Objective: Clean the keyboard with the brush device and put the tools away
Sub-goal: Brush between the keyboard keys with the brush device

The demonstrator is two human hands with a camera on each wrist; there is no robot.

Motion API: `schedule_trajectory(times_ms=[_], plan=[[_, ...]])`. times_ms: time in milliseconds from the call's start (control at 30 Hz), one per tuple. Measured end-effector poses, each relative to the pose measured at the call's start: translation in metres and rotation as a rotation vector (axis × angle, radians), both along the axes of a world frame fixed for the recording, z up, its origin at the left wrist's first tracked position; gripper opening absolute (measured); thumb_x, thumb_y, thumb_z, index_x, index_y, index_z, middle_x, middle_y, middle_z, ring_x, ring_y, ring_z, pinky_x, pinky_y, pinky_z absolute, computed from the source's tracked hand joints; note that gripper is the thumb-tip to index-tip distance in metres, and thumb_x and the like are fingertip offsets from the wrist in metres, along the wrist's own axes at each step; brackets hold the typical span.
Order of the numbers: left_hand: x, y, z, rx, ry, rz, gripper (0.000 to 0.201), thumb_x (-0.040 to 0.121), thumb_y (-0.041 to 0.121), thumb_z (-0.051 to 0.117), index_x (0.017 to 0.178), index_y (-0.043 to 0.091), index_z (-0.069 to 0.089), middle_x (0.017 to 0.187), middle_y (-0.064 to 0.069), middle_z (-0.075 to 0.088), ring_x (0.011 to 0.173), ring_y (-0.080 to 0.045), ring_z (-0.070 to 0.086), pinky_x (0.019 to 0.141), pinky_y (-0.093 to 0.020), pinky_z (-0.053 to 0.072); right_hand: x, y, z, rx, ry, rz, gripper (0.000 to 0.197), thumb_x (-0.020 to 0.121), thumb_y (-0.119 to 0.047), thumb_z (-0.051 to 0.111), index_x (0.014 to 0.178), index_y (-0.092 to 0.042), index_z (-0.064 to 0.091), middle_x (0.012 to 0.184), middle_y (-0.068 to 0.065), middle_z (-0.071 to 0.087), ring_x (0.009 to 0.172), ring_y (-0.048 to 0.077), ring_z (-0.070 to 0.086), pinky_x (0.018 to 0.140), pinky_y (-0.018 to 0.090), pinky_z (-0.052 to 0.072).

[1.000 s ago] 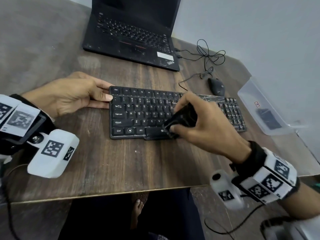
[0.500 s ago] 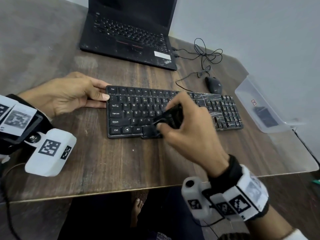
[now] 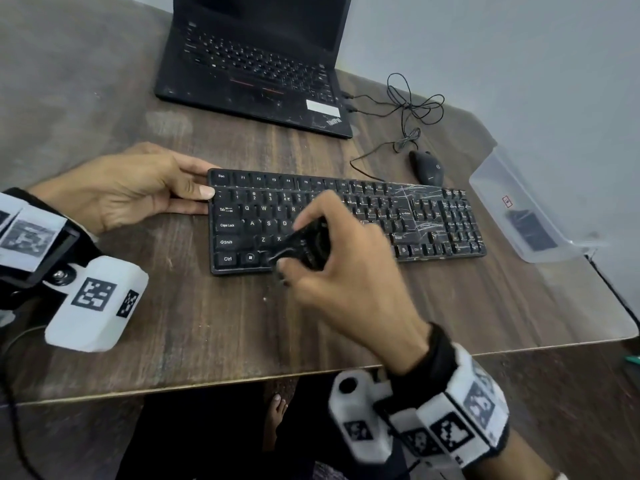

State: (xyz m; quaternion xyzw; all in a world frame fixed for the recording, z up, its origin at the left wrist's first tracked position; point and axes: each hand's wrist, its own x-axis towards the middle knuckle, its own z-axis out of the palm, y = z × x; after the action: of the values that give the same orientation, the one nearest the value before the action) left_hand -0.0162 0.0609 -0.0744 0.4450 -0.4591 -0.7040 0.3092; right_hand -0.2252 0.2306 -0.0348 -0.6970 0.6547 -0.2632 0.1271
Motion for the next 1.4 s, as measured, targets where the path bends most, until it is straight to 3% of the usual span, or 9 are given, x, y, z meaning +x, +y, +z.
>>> schedule_trajectory(times_ms=[133, 200, 400, 500, 633, 867, 1033, 1233, 1400], plan=[[-0.002, -0.001, -0.002, -0.001, 0.008, -0.024, 0.04, 0.084, -0.024, 0.048, 0.106, -0.001, 0.071, 0.095, -0.011, 0.079, 0.09, -0.017, 0.077, 0.066, -0.023, 0.061, -0.051, 0.0, 0.01, -0.057, 0.146, -0.284, 0.034, 0.082, -0.02, 0.079, 0.104, -0.026, 0.055, 0.078, -0.012, 0.067, 0.07, 0.009, 0.065, 0.064, 0.031, 0.051], [-0.002, -0.001, -0.003, -0.007, 0.021, -0.051, 0.041, 0.085, -0.023, 0.048, 0.103, 0.001, 0.077, 0.102, -0.014, 0.078, 0.092, -0.018, 0.077, 0.068, -0.023, 0.061, -0.059, 0.001, 0.013, -0.074, 0.179, -0.332, 0.034, 0.082, -0.02, 0.08, 0.103, -0.026, 0.054, 0.074, -0.013, 0.064, 0.068, 0.002, 0.06, 0.061, 0.022, 0.044], [0.007, 0.001, 0.005, -0.063, 0.081, -0.268, 0.046, 0.074, -0.001, 0.068, 0.12, 0.005, 0.074, 0.124, -0.018, 0.071, 0.118, -0.024, 0.068, 0.101, -0.032, 0.052, -0.005, 0.007, 0.003, 0.005, 0.04, 0.001, 0.037, 0.082, -0.02, 0.08, 0.104, -0.027, 0.051, 0.067, -0.01, 0.064, 0.059, 0.007, 0.063, 0.051, 0.017, 0.043], [0.009, 0.0, 0.003, -0.094, 0.039, -0.301, 0.082, 0.043, 0.02, 0.1, 0.12, 0.009, 0.074, 0.122, -0.019, 0.072, 0.116, -0.027, 0.069, 0.094, -0.031, 0.056, -0.014, 0.004, 0.004, -0.017, 0.043, -0.027, 0.037, 0.083, -0.018, 0.081, 0.105, -0.025, 0.053, 0.069, -0.012, 0.064, 0.061, 0.004, 0.063, 0.054, 0.014, 0.045], [0.008, -0.002, -0.001, -0.106, 0.038, -0.28, 0.099, 0.024, 0.027, 0.105, 0.117, 0.011, 0.076, 0.119, -0.02, 0.073, 0.113, -0.028, 0.071, 0.09, -0.031, 0.059, -0.054, -0.006, 0.016, -0.085, 0.099, -0.276, 0.035, 0.084, -0.017, 0.079, 0.107, -0.024, 0.054, 0.073, -0.012, 0.065, 0.063, 0.001, 0.062, 0.057, 0.014, 0.048], [0.012, -0.002, 0.002, -0.117, 0.053, -0.318, 0.1, 0.024, 0.026, 0.103, 0.119, 0.012, 0.075, 0.122, -0.019, 0.072, 0.116, -0.028, 0.069, 0.09, -0.028, 0.058, -0.006, -0.005, 0.006, 0.001, -0.028, 0.021, 0.036, 0.086, -0.016, 0.08, 0.108, -0.023, 0.053, 0.075, -0.011, 0.065, 0.065, 0.003, 0.065, 0.053, 0.012, 0.047], [0.009, -0.003, -0.001, -0.124, 0.057, -0.282, 0.094, 0.023, 0.019, 0.102, 0.114, 0.014, 0.078, 0.118, -0.018, 0.074, 0.114, -0.026, 0.07, 0.083, -0.024, 0.059, -0.042, -0.015, 0.014, -0.144, 0.042, -0.267, 0.033, 0.085, -0.016, 0.079, 0.107, -0.021, 0.054, 0.075, -0.012, 0.066, 0.066, 0.003, 0.064, 0.058, 0.024, 0.052], [0.009, -0.003, -0.002, -0.101, 0.064, -0.243, 0.076, 0.037, 0.01, 0.098, 0.111, 0.012, 0.079, 0.116, -0.018, 0.074, 0.112, -0.027, 0.071, 0.08, -0.024, 0.06, -0.003, -0.014, 0.006, -0.093, 0.01, -0.02, 0.035, 0.084, -0.016, 0.079, 0.106, -0.022, 0.053, 0.072, -0.01, 0.065, 0.061, 0.005, 0.063, 0.053, 0.018, 0.048], [0.002, 0.002, 0.002, -0.093, 0.052, -0.218, 0.05, 0.066, -0.014, 0.063, 0.099, 0.018, 0.083, 0.111, -0.017, 0.076, 0.101, -0.02, 0.075, 0.079, -0.023, 0.06, -0.042, -0.021, 0.018, -0.114, 0.052, -0.192, 0.035, 0.082, -0.017, 0.081, 0.105, -0.023, 0.055, 0.075, -0.012, 0.064, 0.066, 0.004, 0.062, 0.059, 0.025, 0.051]])
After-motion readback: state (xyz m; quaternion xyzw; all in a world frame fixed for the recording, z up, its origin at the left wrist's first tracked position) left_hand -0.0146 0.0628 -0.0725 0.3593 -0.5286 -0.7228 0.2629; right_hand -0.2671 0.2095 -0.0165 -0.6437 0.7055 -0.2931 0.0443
